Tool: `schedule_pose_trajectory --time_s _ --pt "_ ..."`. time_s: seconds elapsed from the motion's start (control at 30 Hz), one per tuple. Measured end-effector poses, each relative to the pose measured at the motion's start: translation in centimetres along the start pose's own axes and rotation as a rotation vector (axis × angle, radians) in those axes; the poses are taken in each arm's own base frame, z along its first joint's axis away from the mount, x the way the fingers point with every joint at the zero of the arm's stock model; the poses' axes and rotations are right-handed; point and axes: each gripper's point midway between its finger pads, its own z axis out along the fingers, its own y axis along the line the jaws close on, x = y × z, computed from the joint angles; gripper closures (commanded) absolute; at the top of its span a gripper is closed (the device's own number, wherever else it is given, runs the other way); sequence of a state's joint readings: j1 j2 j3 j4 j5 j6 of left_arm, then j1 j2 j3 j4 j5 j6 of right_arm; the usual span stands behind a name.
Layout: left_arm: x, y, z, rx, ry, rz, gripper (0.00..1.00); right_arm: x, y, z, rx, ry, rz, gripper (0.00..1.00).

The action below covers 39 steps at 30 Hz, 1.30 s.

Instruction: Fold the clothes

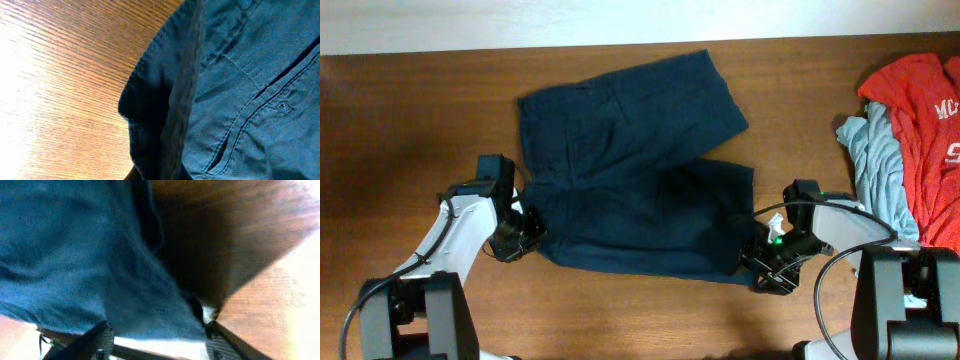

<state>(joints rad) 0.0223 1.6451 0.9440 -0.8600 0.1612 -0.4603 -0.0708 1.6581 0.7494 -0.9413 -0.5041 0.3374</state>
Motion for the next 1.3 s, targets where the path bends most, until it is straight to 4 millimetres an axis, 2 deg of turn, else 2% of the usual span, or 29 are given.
schedule_pose_trajectory --time_s 0.07,0.27,0.33,0.5,0.67,0.77,0.93,1.17,1.3 --pt "0.0 0.0 0.0 0.001 -0.001 0.000 0.99 -0.4 0.3 0.0 -0.017 -0.016 0.008 0.50" --pt "0.0 0.0 0.0 0.000 0.000 0.020 0.99 -2.2 1.1 -0.1 -0.050 -0.086 0.004 0.88" --pt "0.1 0.0 0.0 -0.001 0.003 0.031 0.99 -2.5 1.1 -0.1 -0.045 -0.099 -0.006 0.96" --pt "0.7 0.1 -0.1 0.000 0.029 0.048 0.99 -2.3 1.2 -1.0 -0.023 -0.101 -0.058 0.96" --pt "2.4 0.4 -1.5 -0.001 0.067 0.069 0.99 -1.5 1.9 -4.5 0.027 -0.143 -0.105 0.96" --pt "3.1 -0.1 -3.7 0.023 0.059 0.084 0.99 -1.0 2.7 -7.6 0.055 -0.203 -0.141 0.96" --pt "3.5 -1.5 -9.5 0.103 -0.050 0.122 1.00 0.3 4.2 -12.1 0.070 -0.292 -0.181 0.96" --pt "5.6 -2.1 -17.0 0.183 -0.197 0.161 0.99 3.1 4.9 -15.7 0.093 -0.287 -0.179 0.96" --pt "7.6 -1.7 -19.7 0.204 -0.238 0.171 1.00 5.1 5.2 -17.7 0.107 -0.283 -0.180 0.96"
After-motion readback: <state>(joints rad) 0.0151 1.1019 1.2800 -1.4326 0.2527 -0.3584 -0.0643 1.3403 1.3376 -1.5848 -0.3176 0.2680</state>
